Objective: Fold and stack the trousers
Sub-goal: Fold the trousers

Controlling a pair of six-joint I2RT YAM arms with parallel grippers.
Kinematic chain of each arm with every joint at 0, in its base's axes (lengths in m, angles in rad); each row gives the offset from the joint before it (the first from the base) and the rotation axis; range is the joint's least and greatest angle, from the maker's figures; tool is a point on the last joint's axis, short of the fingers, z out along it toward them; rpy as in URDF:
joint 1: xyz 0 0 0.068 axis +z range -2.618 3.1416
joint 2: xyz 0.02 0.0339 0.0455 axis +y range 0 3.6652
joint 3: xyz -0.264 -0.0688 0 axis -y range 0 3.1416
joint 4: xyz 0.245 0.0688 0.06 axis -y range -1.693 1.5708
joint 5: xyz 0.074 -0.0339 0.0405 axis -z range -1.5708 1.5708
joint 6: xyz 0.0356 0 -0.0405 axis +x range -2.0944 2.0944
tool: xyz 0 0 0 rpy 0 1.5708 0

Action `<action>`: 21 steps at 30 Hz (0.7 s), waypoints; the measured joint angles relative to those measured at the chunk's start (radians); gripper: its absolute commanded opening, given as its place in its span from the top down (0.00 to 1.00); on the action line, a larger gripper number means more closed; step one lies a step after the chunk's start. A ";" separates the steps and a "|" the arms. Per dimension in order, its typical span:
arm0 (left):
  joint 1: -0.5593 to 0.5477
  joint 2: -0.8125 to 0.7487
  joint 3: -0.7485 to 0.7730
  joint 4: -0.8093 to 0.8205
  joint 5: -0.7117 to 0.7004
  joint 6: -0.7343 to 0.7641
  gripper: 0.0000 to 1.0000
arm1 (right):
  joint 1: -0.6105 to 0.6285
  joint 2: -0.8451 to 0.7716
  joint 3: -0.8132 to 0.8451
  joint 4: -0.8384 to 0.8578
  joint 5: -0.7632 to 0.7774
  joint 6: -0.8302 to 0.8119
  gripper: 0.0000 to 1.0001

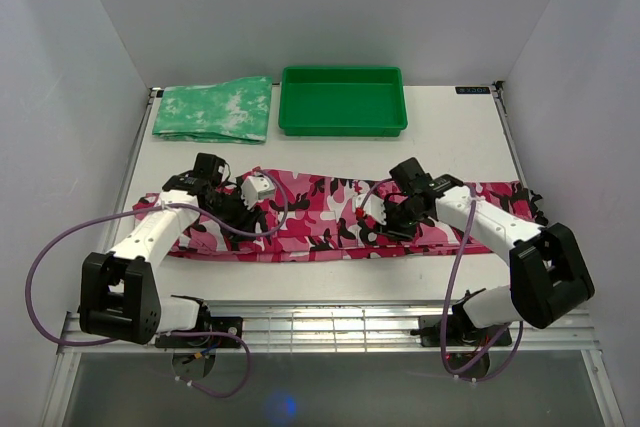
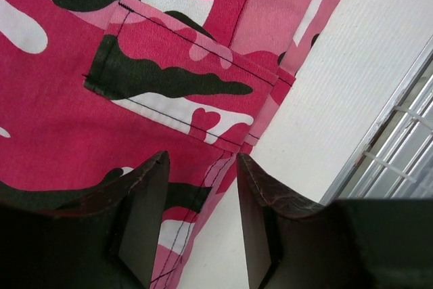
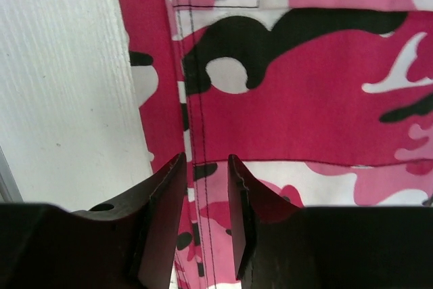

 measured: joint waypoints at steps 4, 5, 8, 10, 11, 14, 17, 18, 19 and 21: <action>0.008 0.000 -0.013 0.019 0.001 -0.062 0.35 | 0.038 0.008 -0.044 0.040 0.020 0.006 0.61; 0.011 0.000 -0.014 0.023 0.001 -0.073 0.34 | 0.042 0.010 -0.055 0.050 0.028 0.006 0.61; 0.025 0.000 -0.015 0.028 0.001 -0.103 0.28 | 0.044 0.027 -0.080 0.063 0.053 0.006 0.59; 0.032 0.000 -0.015 0.031 0.001 -0.118 0.27 | 0.044 0.040 -0.085 0.071 0.068 0.008 0.59; 0.034 0.001 -0.015 0.034 0.000 -0.121 0.26 | 0.044 0.045 -0.087 0.077 0.076 0.009 0.59; 0.037 0.005 -0.016 0.040 -0.008 -0.125 0.26 | 0.044 0.055 -0.091 0.098 0.100 0.014 0.59; 0.038 0.009 -0.019 0.041 -0.021 -0.117 0.27 | 0.045 0.060 -0.093 0.113 0.119 0.013 0.64; 0.039 0.013 -0.019 0.041 -0.026 -0.114 0.28 | 0.045 0.060 -0.093 0.114 0.125 0.013 0.73; 0.040 0.019 -0.019 0.040 -0.029 -0.109 0.29 | 0.045 0.060 -0.094 0.117 0.128 0.008 0.79; 0.041 0.033 -0.019 0.039 -0.035 -0.098 0.31 | 0.047 0.060 -0.096 0.119 0.134 0.012 0.89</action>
